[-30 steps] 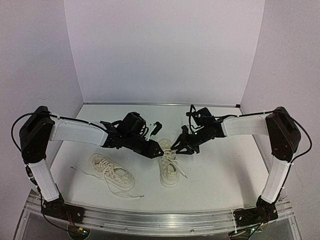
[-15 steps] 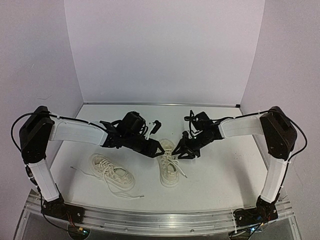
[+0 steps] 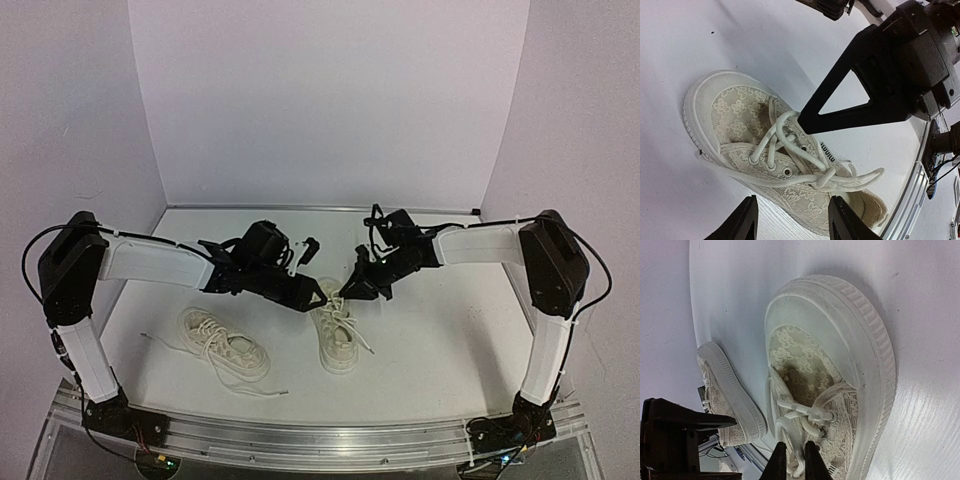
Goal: Tie the shoes
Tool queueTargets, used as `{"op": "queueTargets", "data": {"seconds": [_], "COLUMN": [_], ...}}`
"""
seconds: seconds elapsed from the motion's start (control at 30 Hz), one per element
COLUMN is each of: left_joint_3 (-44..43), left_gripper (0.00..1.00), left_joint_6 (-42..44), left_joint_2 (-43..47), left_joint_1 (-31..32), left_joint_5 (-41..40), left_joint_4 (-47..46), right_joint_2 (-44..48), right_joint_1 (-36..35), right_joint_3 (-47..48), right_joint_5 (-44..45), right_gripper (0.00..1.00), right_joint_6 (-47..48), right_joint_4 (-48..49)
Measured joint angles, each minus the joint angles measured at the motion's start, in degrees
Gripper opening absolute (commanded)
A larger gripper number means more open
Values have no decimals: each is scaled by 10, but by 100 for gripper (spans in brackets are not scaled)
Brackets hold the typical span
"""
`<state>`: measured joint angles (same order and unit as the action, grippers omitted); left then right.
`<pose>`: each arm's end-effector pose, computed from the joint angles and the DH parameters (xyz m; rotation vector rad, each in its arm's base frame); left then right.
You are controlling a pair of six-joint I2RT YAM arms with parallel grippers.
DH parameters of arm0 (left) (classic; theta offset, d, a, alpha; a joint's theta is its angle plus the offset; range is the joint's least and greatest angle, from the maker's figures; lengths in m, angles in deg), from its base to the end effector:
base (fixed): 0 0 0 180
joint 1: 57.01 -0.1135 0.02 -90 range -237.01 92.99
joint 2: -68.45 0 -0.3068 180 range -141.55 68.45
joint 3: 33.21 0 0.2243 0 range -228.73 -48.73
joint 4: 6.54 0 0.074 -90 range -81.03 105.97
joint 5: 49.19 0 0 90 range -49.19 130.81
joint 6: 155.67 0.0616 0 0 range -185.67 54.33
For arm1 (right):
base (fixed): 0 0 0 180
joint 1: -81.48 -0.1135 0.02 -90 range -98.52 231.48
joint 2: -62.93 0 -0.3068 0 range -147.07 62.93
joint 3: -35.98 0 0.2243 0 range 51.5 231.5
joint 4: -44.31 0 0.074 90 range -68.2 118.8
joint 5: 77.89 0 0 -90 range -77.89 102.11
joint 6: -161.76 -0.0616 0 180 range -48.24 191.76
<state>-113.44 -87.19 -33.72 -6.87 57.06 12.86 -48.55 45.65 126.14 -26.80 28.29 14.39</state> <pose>0.2385 -0.3125 0.2417 0.7586 2.3342 -0.9318 0.3159 0.2758 0.2224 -0.1563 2.7412 1.3526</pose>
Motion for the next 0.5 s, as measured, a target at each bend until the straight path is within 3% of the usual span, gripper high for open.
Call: {"op": "queueTargets", "data": {"seconds": [0.27,0.5], "left_joint_3": [7,26], "left_gripper": [55,56], "left_joint_6": [-10,-34], "left_joint_2": [0,-16], "left_joint_1": [-7,-16], "left_joint_5": [13,56], "left_joint_4": [-24,-100], "right_joint_2": [-1,-1], "right_joint_1": [-2,-13], "right_joint_3": [8,13], "right_joint_5": [-20,-43], "right_gripper": [0,0], "right_joint_6": [17,35], "right_joint_4": [-2,-2]}}
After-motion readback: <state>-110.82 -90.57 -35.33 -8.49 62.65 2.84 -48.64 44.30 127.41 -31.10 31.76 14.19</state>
